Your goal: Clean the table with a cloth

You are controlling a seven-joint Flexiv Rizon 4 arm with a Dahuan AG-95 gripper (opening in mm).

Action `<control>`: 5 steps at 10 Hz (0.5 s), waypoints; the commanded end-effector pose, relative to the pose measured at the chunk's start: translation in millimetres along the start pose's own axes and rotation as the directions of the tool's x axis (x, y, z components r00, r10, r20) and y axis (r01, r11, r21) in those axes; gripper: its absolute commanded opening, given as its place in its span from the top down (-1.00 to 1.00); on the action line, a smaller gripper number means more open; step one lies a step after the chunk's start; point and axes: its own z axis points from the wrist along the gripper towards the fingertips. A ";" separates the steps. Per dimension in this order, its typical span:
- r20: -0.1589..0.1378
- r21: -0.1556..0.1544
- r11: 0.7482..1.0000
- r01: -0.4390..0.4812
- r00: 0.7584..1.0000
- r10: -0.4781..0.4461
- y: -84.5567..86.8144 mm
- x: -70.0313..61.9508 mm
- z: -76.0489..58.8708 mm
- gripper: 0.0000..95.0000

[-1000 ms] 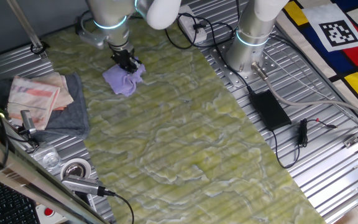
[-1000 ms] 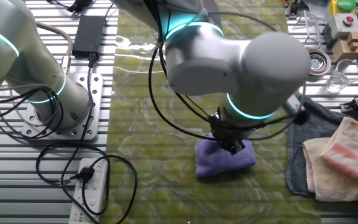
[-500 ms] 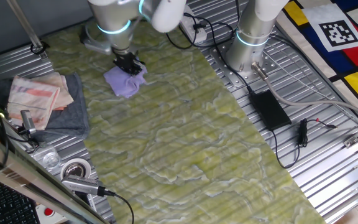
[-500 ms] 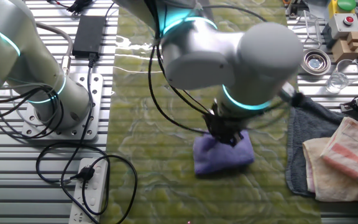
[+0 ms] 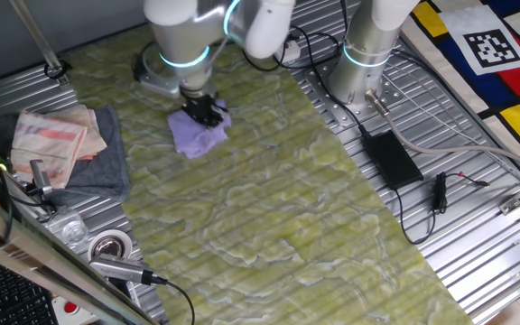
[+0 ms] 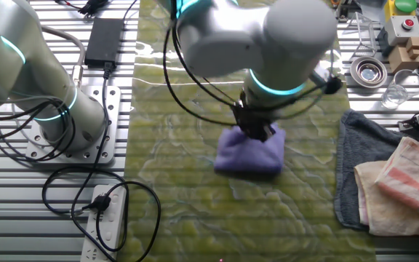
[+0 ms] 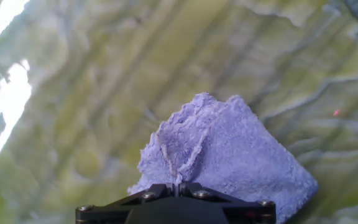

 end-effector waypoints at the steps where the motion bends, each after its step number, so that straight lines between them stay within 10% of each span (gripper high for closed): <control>1: 0.055 -0.046 0.950 -0.309 0.949 0.311 35.1 -17.3 -3.4 1.00; 5: 0.059 -0.045 0.922 -0.386 0.920 0.388 50.8 -39.5 -17.8 1.00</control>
